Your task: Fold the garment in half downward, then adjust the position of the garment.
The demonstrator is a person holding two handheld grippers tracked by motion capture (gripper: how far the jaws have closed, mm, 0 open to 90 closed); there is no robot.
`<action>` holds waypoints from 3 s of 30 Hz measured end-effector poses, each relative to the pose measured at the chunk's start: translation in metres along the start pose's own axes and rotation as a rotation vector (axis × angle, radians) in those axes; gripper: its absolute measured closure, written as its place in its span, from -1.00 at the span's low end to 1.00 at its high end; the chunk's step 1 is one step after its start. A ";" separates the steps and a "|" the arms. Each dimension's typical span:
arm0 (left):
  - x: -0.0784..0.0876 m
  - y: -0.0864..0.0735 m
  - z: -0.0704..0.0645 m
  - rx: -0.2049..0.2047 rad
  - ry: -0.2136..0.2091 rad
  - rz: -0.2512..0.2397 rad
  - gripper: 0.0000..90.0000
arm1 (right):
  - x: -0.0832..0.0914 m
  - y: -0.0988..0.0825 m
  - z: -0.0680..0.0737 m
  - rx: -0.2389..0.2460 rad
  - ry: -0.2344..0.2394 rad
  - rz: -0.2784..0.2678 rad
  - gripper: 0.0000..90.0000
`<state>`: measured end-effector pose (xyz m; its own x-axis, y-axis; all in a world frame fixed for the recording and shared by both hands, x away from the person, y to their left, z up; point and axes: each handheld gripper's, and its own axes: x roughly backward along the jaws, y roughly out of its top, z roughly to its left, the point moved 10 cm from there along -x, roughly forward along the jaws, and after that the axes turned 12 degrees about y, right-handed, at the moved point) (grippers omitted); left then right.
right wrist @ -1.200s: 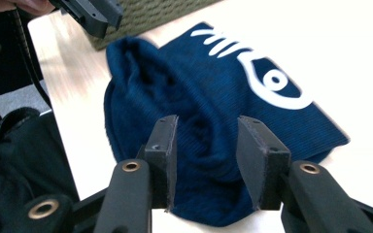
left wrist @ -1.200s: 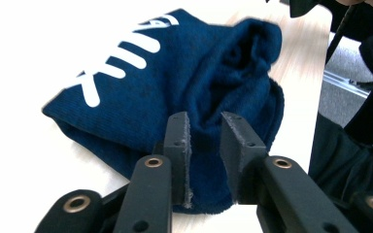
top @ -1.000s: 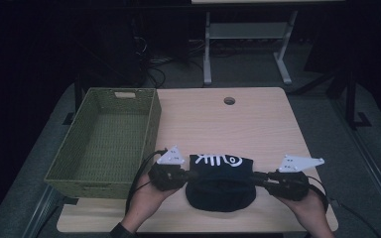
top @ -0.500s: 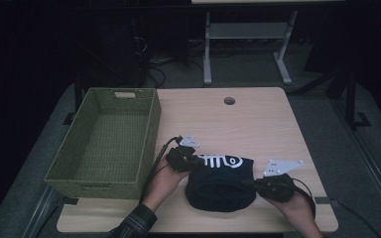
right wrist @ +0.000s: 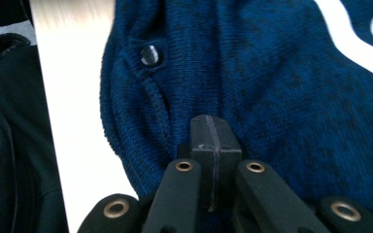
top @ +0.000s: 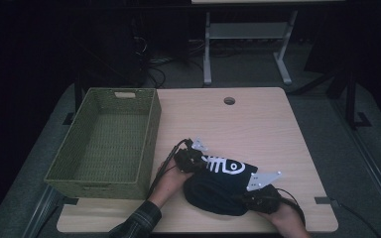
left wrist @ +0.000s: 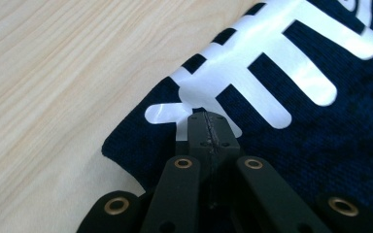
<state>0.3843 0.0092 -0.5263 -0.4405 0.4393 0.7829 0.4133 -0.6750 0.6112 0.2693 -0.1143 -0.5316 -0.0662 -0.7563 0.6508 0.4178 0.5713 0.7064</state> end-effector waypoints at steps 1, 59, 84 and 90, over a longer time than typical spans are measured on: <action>-0.001 0.001 0.000 -0.001 -0.006 0.003 1.00 | -0.001 0.001 0.001 0.009 0.005 0.000 1.00; 0.066 -0.025 -0.024 0.064 -0.049 -0.040 0.60 | 0.058 -0.012 -0.075 -0.127 -0.247 -0.156 0.32; 0.029 -0.036 -0.003 0.190 -0.050 0.053 -0.47 | 0.080 -0.054 -0.122 -0.259 -0.445 -0.115 -0.71; 0.023 -0.042 -0.005 0.168 -0.055 0.094 -0.48 | 0.080 -0.054 -0.122 -0.264 -0.444 -0.116 -0.71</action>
<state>0.3524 0.0447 -0.5346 -0.3511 0.4136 0.8400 0.5798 -0.6084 0.5419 0.3516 -0.2447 -0.5516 -0.4792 -0.5693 0.6681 0.5950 0.3489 0.7240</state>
